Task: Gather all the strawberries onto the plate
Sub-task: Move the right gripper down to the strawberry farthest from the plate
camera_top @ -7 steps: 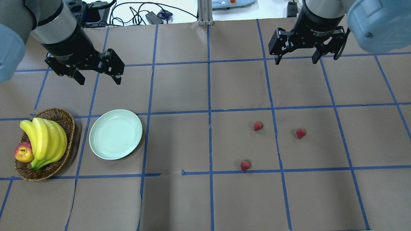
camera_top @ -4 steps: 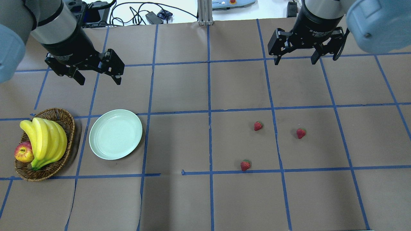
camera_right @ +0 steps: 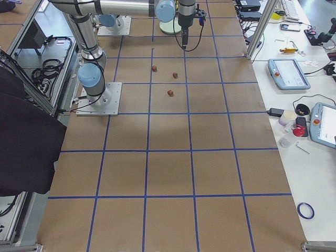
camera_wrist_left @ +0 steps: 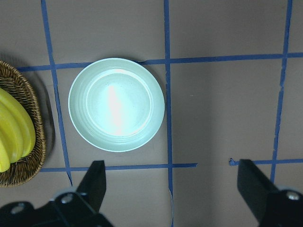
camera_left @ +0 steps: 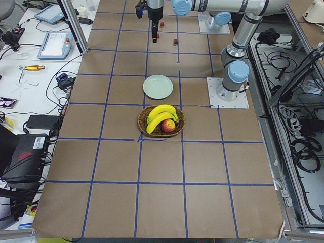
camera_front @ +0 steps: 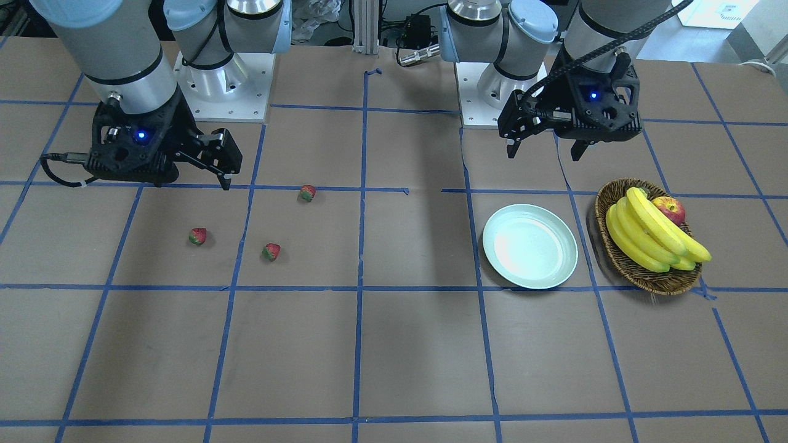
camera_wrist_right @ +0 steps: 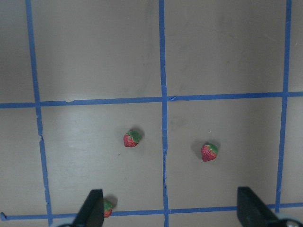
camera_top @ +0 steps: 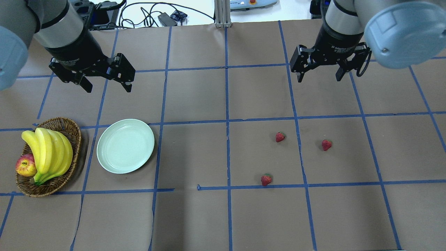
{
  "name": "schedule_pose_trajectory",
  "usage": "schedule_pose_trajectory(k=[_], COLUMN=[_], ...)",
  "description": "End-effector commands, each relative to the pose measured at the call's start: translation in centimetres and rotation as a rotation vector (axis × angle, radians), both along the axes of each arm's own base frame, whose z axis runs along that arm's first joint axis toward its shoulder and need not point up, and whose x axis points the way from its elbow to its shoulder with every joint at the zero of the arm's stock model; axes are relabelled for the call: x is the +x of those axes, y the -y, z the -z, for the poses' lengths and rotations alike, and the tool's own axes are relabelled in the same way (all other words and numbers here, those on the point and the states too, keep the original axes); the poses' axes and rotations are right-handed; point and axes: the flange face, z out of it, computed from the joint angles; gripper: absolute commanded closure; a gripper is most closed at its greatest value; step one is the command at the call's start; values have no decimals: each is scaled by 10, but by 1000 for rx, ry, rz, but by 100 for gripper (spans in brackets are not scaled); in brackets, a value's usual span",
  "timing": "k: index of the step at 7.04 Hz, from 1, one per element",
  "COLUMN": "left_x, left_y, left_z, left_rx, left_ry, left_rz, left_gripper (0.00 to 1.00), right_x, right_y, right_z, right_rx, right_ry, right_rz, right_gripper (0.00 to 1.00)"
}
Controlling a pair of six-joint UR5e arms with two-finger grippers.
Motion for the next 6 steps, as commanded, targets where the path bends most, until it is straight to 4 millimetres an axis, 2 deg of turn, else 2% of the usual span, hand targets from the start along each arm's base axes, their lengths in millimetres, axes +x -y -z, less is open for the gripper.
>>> schedule_pose_trajectory(k=[1, 2, 4, 5, 6], left_x=[0, -1, 0, 0, 0], left_y=[0, 1, 1, 2, 2], left_z=[0, 2, 2, 4, 4], left_rx=[0, 4, 4, 7, 7], left_ry=[2, 0, 1, 0, 0], left_rz=[1, 1, 0, 0, 0], left_gripper=[0, 0, 0, 0, 0], right_x=[-11, -30, -79, -90, -90], right_y=[-7, -9, -22, -32, -55], right_z=[55, 88, 143, 169, 203], right_rx=[57, 61, 70, 19, 28], right_ry=[-33, -50, -28, -32, -32], right_rz=[0, -45, -67, -71, -68], right_gripper=[0, 0, 0, 0, 0])
